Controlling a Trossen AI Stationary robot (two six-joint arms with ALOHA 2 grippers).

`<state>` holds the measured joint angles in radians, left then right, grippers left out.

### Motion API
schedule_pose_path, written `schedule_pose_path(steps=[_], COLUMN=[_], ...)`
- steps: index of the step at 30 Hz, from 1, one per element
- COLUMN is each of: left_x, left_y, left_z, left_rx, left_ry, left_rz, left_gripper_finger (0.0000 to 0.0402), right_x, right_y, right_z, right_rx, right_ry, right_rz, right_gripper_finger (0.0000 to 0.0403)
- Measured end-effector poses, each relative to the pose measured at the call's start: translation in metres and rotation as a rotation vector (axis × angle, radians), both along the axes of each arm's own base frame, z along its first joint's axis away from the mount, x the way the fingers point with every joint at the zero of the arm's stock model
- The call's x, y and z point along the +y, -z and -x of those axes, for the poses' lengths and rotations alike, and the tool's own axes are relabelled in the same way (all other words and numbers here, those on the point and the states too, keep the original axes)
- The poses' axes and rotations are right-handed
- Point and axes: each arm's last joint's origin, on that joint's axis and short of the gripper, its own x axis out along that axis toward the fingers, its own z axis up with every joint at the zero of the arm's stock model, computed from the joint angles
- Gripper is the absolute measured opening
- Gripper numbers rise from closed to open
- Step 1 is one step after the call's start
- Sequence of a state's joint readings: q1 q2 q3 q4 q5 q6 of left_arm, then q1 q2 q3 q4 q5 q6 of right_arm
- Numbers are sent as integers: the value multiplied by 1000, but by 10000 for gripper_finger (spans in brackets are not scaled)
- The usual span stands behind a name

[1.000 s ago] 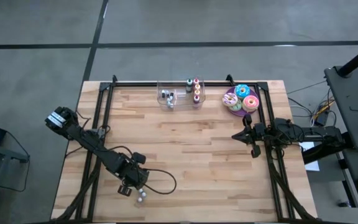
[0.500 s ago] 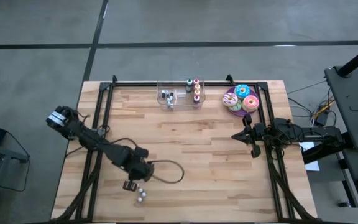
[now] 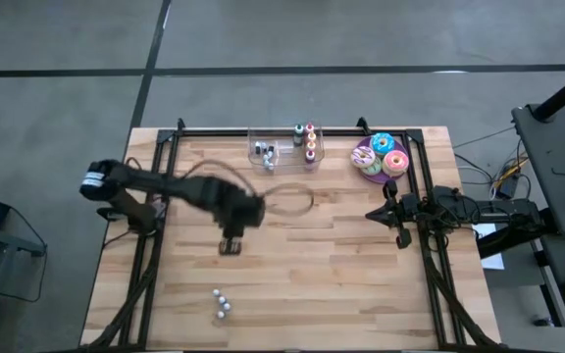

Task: Pick & Place food coloring
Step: Put the pink small food coloring bottle into the transparent bin

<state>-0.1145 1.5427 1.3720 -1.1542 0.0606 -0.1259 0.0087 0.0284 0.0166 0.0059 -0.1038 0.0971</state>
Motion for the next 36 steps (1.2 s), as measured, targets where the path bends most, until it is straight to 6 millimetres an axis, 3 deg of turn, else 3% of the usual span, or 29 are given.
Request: schedule_pose_path(steps=[8, 22, 28, 36], left_x=[73, 167, 204, 243], left_y=[-32, -59, -53, -18], left_z=[-27, -75, -90, -109], left_rx=[-116, -197, -171, -110], left_ry=[-190, -411, -451, -499], left_rz=[-23, -51, -66, -79], left_gripper_finger=[32, 32, 32, 32], right_x=[0, 0, 0, 0], right_y=[0, 0, 0, 0], right_z=[0, 0, 0, 0], right_rx=[0, 0, 0, 0], right_ry=[0, 0, 0, -1], right_rz=[0, 0, 0, 0], right_gripper_finger=[9, 8, 8, 8])
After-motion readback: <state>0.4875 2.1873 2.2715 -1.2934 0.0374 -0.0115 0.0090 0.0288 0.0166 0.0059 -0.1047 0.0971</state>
